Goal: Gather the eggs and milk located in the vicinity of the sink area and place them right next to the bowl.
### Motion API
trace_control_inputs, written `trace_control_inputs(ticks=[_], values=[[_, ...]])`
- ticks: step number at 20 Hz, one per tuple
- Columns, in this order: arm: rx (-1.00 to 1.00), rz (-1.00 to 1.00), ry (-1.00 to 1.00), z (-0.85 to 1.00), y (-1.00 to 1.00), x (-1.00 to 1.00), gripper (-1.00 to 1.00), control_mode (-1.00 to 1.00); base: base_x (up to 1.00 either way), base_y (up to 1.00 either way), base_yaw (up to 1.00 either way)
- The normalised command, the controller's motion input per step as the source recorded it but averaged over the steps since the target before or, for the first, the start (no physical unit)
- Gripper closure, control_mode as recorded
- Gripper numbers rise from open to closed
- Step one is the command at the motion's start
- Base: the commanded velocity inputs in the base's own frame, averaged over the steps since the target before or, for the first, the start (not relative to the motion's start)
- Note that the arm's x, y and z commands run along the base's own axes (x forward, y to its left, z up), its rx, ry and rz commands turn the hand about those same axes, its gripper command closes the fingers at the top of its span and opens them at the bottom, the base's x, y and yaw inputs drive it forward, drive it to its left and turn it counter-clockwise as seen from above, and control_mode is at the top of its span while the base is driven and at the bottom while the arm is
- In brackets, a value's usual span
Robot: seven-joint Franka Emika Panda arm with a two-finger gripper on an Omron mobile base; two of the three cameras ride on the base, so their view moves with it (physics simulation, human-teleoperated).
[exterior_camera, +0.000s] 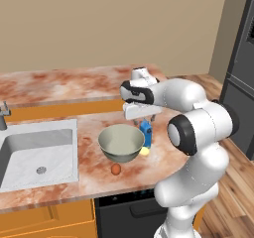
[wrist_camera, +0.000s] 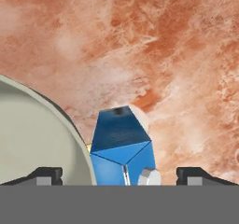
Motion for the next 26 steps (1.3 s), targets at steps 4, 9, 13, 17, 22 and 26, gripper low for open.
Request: trace_control_inputs(ticks=[4, 9, 13, 17, 22, 26], values=[[0.00, 0.00, 0.00, 0.16, 0.00, 0.00, -1.00, -1.00, 0.00, 0.00, 0.00], [0.03, -0.01, 0.00, 0.77, -0.07, -0.05, -1.00, -1.00, 0.00, 0.00, 0.00], [0.10, -0.04, -0.03, 0.83, -0.05, -0.50, -1.00, -1.00, 0.00, 0.00, 0.00], [0.07, -0.08, -0.12, 0.33, -0.14, -1.00, -1.00, -1.00, 0.00, 0.00, 0.00], [0.01, -0.06, -0.23, 0.11, -0.12, -1.00, -1.00, -1.00, 0.00, 0.00, 0.00], [-0.05, -0.02, -0.25, 0.01, 0.00, -1.00, -1.00, -1.00, 0.00, 0.00, 0.00]])
